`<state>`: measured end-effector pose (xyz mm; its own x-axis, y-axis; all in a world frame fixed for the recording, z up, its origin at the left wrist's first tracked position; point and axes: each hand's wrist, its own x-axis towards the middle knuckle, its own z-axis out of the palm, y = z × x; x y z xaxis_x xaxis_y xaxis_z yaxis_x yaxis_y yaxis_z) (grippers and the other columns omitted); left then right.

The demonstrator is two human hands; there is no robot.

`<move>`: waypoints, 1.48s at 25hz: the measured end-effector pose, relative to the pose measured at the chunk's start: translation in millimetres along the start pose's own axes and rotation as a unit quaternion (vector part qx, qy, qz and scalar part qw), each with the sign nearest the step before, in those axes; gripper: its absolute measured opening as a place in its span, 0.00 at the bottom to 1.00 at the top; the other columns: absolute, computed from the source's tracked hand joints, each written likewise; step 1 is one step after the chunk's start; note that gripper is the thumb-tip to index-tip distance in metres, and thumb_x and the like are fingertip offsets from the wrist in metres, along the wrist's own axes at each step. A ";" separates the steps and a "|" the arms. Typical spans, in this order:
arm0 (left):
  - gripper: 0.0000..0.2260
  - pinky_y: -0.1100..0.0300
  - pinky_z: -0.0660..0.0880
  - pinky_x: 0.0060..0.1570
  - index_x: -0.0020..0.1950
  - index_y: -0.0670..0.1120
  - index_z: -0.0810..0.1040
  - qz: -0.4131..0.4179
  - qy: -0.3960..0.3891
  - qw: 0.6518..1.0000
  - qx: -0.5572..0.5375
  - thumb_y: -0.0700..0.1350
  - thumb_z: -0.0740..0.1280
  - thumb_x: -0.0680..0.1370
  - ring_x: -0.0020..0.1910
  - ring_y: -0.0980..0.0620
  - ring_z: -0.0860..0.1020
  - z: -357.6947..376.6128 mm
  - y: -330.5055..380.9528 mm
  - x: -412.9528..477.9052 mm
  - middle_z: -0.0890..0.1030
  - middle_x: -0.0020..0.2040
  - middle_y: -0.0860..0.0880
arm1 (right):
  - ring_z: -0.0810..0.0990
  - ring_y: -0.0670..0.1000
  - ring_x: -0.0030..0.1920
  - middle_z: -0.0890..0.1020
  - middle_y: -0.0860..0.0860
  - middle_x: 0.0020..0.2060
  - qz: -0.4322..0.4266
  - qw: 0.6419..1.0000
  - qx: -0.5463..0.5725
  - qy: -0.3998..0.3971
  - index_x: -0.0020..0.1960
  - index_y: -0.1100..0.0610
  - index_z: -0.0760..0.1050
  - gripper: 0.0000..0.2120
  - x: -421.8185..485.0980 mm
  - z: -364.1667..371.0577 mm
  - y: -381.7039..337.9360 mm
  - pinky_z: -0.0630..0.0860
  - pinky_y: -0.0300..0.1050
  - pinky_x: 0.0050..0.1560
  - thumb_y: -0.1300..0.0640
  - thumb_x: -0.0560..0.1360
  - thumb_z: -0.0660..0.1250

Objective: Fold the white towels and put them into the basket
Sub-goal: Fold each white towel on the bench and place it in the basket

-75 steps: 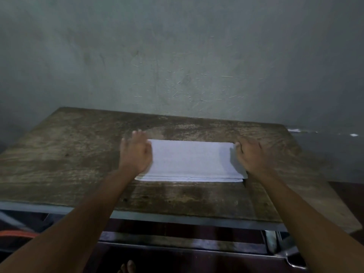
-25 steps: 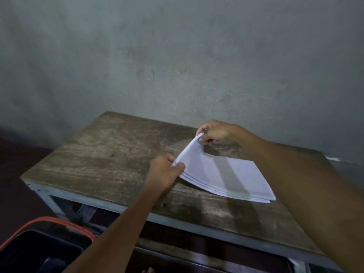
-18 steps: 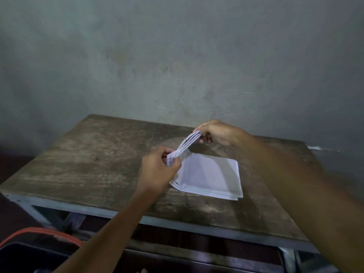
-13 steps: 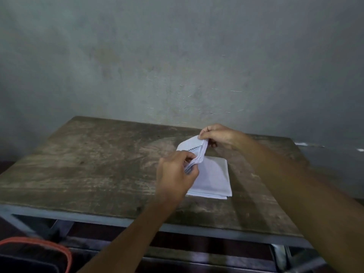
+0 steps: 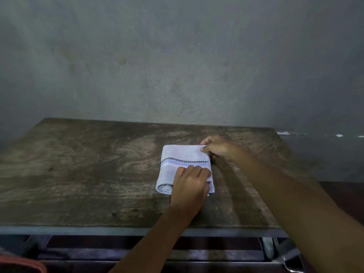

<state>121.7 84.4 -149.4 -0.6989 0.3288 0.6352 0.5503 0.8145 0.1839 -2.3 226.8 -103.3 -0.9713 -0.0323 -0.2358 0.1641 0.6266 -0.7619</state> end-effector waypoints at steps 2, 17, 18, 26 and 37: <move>0.06 0.56 0.62 0.38 0.40 0.49 0.76 0.004 -0.008 1.000 -0.004 0.44 0.60 0.69 0.34 0.49 0.73 2.9 1.8 0.5 0.75 0.34 0.52 | 0.70 0.48 0.30 0.76 0.50 0.35 -0.002 1.000 -0.013 0.010 0.46 0.56 0.75 0.05 3.3 0.6 2.5 0.67 0.40 0.28 0.62 0.73 0.69; 0.15 0.54 0.66 0.46 0.50 0.47 0.76 -0.148 0.023 0.989 -0.013 0.46 0.65 0.65 0.46 0.49 0.74 -49.0 -61.8 -42.9 0.78 0.45 0.50 | 0.73 0.57 0.60 0.75 0.55 0.58 -0.193 0.930 -0.267 0.163 0.62 0.55 0.71 0.17 -34.5 19.4 -0.7 0.70 0.51 0.60 0.50 0.75 0.64; 0.16 0.54 0.68 0.47 0.51 0.46 0.75 -0.202 0.000 0.979 -0.030 0.46 0.66 0.65 0.48 0.48 0.75 -55.0 -74.1 -51.0 0.78 0.46 0.50 | 0.72 0.57 0.62 0.75 0.55 0.60 -0.223 0.929 -0.261 0.139 0.64 0.54 0.70 0.18 -43.8 28.1 -5.3 0.69 0.52 0.62 0.50 0.76 0.62; 0.20 0.58 0.72 0.40 0.53 0.48 0.73 -0.280 -0.056 0.956 -0.071 0.56 0.71 0.66 0.45 0.52 0.75 -53.1 -73.0 -42.6 0.76 0.47 0.52 | 0.59 0.54 0.73 0.64 0.50 0.73 -0.149 0.934 -0.324 -0.036 0.71 0.45 0.64 0.23 -56.0 60.6 -20.6 0.59 0.57 0.70 0.40 0.79 0.51; 0.12 0.56 0.65 0.36 0.49 0.43 0.71 -0.228 -0.036 0.973 -0.017 0.43 0.67 0.68 0.38 0.41 0.75 -47.4 -73.7 -29.0 0.77 0.46 0.45 | 0.65 0.55 0.68 0.67 0.50 0.68 -0.206 0.886 -0.415 0.033 0.72 0.45 0.62 0.21 -54.4 68.6 1.6 0.65 0.55 0.62 0.44 0.81 0.48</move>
<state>123.1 -7.8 -145.8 -0.9031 -0.0299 0.4285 0.1893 0.8678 0.4595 62.7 176.1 -133.1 -0.9314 -0.3637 0.0152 -0.3639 0.9293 -0.0635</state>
